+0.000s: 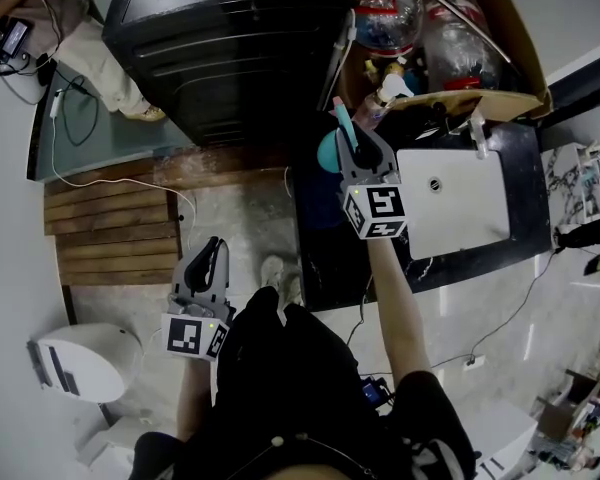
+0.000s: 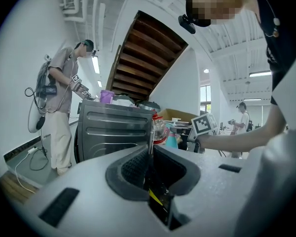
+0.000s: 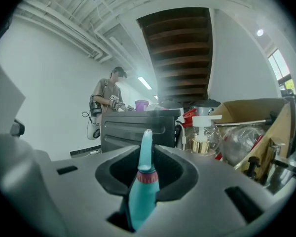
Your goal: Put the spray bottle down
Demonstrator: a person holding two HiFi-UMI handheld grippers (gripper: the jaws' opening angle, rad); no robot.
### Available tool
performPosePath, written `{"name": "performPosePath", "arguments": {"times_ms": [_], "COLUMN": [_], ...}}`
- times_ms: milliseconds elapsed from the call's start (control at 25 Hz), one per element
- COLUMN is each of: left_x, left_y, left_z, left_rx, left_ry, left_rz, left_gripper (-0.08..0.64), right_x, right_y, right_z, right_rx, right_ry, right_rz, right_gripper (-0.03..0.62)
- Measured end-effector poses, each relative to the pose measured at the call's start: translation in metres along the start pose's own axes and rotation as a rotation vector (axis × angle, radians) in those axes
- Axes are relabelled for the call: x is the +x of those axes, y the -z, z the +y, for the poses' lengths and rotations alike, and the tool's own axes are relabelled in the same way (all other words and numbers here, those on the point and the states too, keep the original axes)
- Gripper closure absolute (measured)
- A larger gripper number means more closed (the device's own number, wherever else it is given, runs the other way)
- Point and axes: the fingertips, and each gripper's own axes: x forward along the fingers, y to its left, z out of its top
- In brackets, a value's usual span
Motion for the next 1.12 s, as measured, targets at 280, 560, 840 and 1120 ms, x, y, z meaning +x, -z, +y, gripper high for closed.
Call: {"name": "performPosePath", "arguments": {"times_ms": [280,560,840,1120], "left_x": [0.018,0.022,0.027,0.027], "left_y": [0.0,0.004,0.004,0.002], "left_z": [0.01,0.021,0.018,0.008], "left_rx": [0.009,-0.003,0.0,0.005], "left_ry": [-0.022,-0.058,-0.047,-0.02], "left_rz": [0.023,0.039,0.035,0.031], "left_gripper": [0.525,0.525,0.525,0.525], "right_x": [0.032,0.042,0.035,0.024], "right_y": [0.017,0.02,0.025,0.002], "right_z": [-0.021,-0.025,-0.022,-0.02], "right_rx": [0.056,0.079,0.088,0.077], "right_ry": [0.029,0.037,0.023,0.005], "right_rz": [-0.004,-0.024,-0.017,-0.064], "right_gripper": [0.502,0.501,0.497,0.499]}}
